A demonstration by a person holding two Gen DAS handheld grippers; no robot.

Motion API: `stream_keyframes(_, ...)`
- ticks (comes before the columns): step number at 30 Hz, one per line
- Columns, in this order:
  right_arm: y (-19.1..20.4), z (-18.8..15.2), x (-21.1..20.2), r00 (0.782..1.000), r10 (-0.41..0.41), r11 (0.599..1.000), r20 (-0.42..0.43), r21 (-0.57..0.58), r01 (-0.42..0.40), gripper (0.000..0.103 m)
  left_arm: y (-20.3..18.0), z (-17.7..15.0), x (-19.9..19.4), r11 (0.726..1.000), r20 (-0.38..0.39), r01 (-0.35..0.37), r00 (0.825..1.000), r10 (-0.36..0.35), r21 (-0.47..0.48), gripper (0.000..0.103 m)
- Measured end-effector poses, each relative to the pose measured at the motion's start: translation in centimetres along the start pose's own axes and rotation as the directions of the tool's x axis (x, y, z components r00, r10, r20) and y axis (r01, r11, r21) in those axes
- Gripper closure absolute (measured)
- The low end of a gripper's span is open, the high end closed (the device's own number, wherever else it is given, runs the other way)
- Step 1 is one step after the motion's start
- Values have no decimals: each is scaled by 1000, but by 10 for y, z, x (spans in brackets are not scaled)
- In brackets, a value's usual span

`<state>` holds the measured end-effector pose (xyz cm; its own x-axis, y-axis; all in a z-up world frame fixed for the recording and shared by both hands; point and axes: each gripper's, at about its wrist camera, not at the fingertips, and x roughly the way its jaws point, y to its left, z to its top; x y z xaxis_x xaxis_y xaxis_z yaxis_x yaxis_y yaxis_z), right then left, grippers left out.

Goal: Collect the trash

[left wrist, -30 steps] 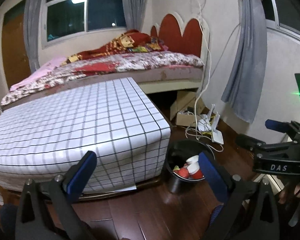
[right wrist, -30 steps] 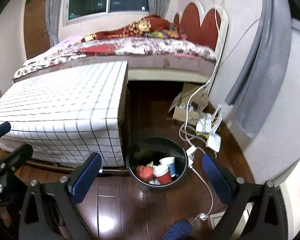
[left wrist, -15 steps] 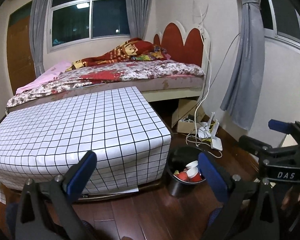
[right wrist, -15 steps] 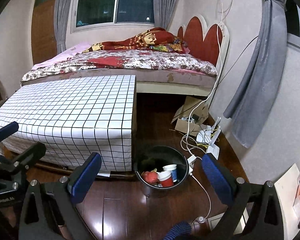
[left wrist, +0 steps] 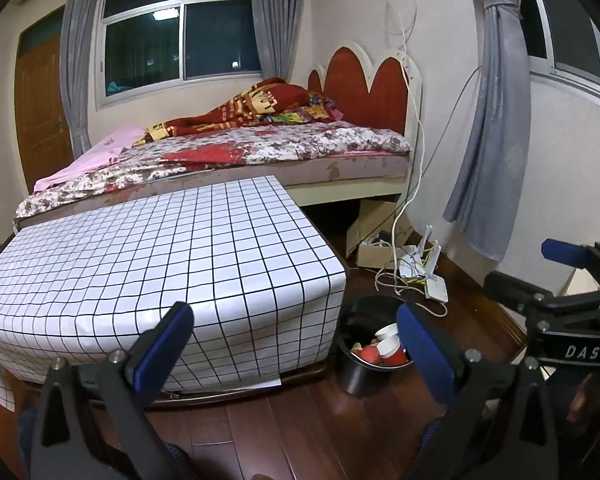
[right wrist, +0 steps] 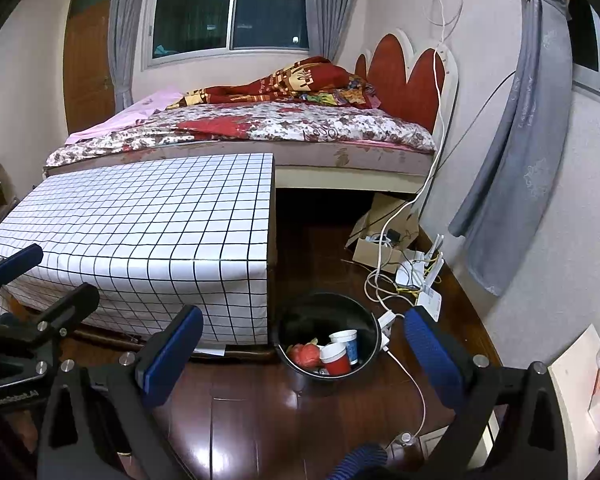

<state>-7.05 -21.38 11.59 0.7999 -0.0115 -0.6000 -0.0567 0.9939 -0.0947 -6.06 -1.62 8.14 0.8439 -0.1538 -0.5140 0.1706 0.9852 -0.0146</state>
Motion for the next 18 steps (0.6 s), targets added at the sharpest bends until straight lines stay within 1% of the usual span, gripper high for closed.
stream_keyframes(11, 1, 1, -5, 1000, 9, 1000, 12, -4, -9, 1, 3, 2, -1, 1000, 6, -18, 1000, 18, 4, 1)
stream_keyframes(18, 1, 2, -5, 1000, 9, 1000, 13, -5, -9, 1, 2, 2, 1, 1000, 4, -16, 1000, 16, 15, 1)
